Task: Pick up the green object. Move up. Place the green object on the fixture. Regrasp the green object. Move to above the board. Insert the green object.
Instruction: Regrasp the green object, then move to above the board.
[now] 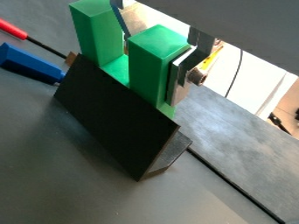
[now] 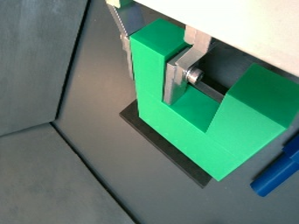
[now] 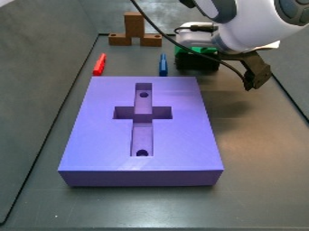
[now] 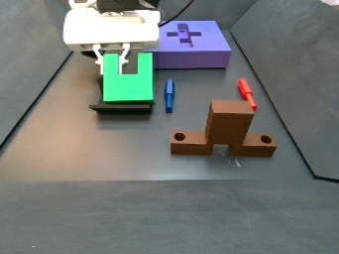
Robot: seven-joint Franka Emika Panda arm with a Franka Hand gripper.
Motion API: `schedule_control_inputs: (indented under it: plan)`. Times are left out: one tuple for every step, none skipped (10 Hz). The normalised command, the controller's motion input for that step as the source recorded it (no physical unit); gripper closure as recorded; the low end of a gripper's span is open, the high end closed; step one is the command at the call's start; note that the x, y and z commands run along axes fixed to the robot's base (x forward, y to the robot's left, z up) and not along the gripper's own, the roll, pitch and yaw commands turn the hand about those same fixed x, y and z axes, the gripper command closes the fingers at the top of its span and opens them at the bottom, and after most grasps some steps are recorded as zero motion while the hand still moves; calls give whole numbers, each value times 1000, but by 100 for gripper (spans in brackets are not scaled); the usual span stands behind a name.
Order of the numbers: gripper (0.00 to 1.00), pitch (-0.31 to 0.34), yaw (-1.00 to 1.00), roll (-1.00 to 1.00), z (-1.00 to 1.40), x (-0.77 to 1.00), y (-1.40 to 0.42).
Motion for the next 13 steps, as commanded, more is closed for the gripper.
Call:
schedule_control_inputs:
  plan:
    - [100,0,0,0,0,0,0]
    - [100,0,0,0,1400,0,0]
    - [100,-3,0,-19,1400,-3,26]
    - [100,-27,2,-51,1400,-27,43]
    - [100,-22,-2,-18,1400,-19,32]
    - [100,10,-15,-11,1400,-17,26]
    - [100,3,-18,-3,1400,-20,35]
    - [100,16,-13,-11,1400,-33,26]
    - [100,25,-12,-7,702,-9,16]
    - [100,46,-6,-6,244,9,-3]
    - [100,43,-18,-1000,256,-1114,-1400]
    - [100,31,-13,-1000,251,-1135,-1400]
    - [100,11,-5,-1000,250,-1220,-1400]
